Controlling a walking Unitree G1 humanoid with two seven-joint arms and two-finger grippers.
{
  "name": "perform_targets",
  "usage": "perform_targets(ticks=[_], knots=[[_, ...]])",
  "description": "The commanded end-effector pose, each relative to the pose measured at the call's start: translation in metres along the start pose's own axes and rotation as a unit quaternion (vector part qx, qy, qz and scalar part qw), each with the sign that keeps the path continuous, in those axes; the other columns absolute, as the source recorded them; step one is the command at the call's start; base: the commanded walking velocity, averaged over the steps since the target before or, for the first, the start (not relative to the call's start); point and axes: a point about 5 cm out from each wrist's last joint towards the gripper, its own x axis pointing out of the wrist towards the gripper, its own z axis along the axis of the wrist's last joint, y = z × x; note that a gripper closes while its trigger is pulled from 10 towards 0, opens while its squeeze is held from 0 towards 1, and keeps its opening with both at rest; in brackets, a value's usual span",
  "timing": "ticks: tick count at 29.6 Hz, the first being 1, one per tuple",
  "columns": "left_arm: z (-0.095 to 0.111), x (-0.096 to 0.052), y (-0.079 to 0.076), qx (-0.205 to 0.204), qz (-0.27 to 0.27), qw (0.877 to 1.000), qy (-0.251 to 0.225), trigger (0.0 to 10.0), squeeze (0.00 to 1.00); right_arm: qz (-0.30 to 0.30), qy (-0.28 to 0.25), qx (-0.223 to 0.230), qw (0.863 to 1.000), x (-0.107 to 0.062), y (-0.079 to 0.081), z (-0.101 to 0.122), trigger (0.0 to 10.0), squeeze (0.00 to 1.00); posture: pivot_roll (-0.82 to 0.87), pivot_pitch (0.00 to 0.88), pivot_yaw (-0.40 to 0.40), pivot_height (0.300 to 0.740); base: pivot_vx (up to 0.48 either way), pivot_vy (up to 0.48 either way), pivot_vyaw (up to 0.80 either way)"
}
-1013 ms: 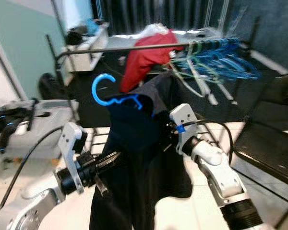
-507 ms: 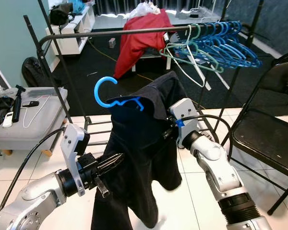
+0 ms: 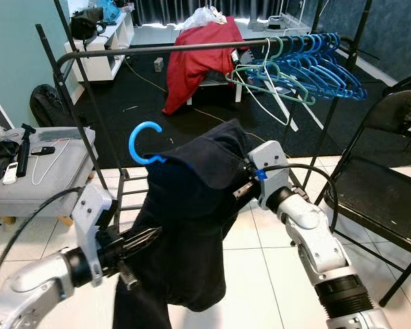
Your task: Hang hanger
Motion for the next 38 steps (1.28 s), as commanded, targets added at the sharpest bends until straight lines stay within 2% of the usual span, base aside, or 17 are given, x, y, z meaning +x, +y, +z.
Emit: perform_targets(ticks=[1,9,15,17,18,24,26,27,28,29,34,36,38], knots=[[0.004,-0.008,0.007,0.026,0.013,1.000,0.000,10.0,0.00,-0.015,-0.002,-0.004,1.000,0.001,-0.006,0.001,0.0,0.00,0.00,0.000,0.023,0.740,0.000,0.000,0.00],[-0.001,-0.013,0.012,0.048,0.027,0.998,0.023,10.0,0.00,-0.021,0.006,-0.015,1.000,0.000,-0.011,-0.002,0.0,0.00,0.00,0.000,0.020,0.740,0.000,0.000,0.00],[0.002,-0.031,0.031,0.089,0.038,0.994,0.059,10.0,0.00,-0.041,0.018,-0.031,0.999,-0.004,-0.029,-0.005,0.0,0.00,0.00,0.000,0.007,0.740,0.000,0.000,0.00],[0.004,-0.033,0.032,0.093,0.034,0.993,0.062,10.0,0.00,-0.043,0.018,-0.033,0.998,-0.003,-0.031,-0.005,0.0,0.00,0.00,0.000,0.009,0.740,0.000,0.000,0.00],[0.004,-0.041,0.032,0.116,0.022,0.989,0.092,10.0,0.00,-0.045,0.012,-0.040,0.998,-0.002,-0.036,0.000,0.0,0.00,-0.01,0.000,0.005,0.740,0.000,0.000,0.00],[0.005,-0.045,0.034,0.128,0.019,0.986,0.109,10.0,0.00,-0.047,0.008,-0.042,0.998,-0.003,-0.039,0.003,0.0,0.00,-0.01,0.000,0.005,0.740,0.000,0.000,0.00],[0.008,-0.049,0.044,0.147,0.042,0.981,0.121,10.0,0.00,-0.051,0.007,-0.038,0.998,-0.004,-0.041,0.003,0.0,0.00,-0.03,0.000,0.025,0.740,0.000,0.000,0.00],[0.008,-0.049,0.044,0.147,0.042,0.981,0.121,10.0,0.00,-0.051,0.007,-0.038,0.998,-0.004,-0.041,0.003,0.0,0.00,-0.03,0.000,0.025,0.740,0.000,0.000,0.00],[0.012,-0.053,0.055,0.163,0.063,0.977,0.125,10.0,0.00,-0.054,0.007,-0.035,0.998,-0.005,-0.040,0.002,0.0,0.00,-0.03,0.000,0.031,0.740,0.000,0.000,0.00],[0.016,-0.055,0.056,0.166,0.061,0.977,0.119,10.0,0.00,-0.053,0.008,-0.035,0.998,-0.006,-0.038,0.001,0.0,0.00,-0.03,0.000,0.033,0.740,0.000,0.000,0.00],[0.028,-0.057,0.053,0.167,0.041,0.980,0.097,10.0,0.00,-0.054,0.013,-0.034,0.998,-0.007,-0.038,-0.002,0.0,0.00,-0.03,0.000,0.032,0.740,0.000,0.000,0.00],[0.036,-0.064,0.041,0.177,-0.021,0.979,0.099,10.0,0.00,-0.057,0.017,-0.033,0.998,-0.009,-0.041,-0.004,0.0,0.00,-0.03,0.000,0.032,0.740,0.000,0.000,0.00],[0.036,-0.064,0.041,0.177,-0.021,0.979,0.099,10.0,0.00,-0.057,0.017,-0.033,0.998,-0.009,-0.041,-0.004,0.0,0.00,-0.03,0.000,0.032,0.740,0.000,0.000,0.00]])
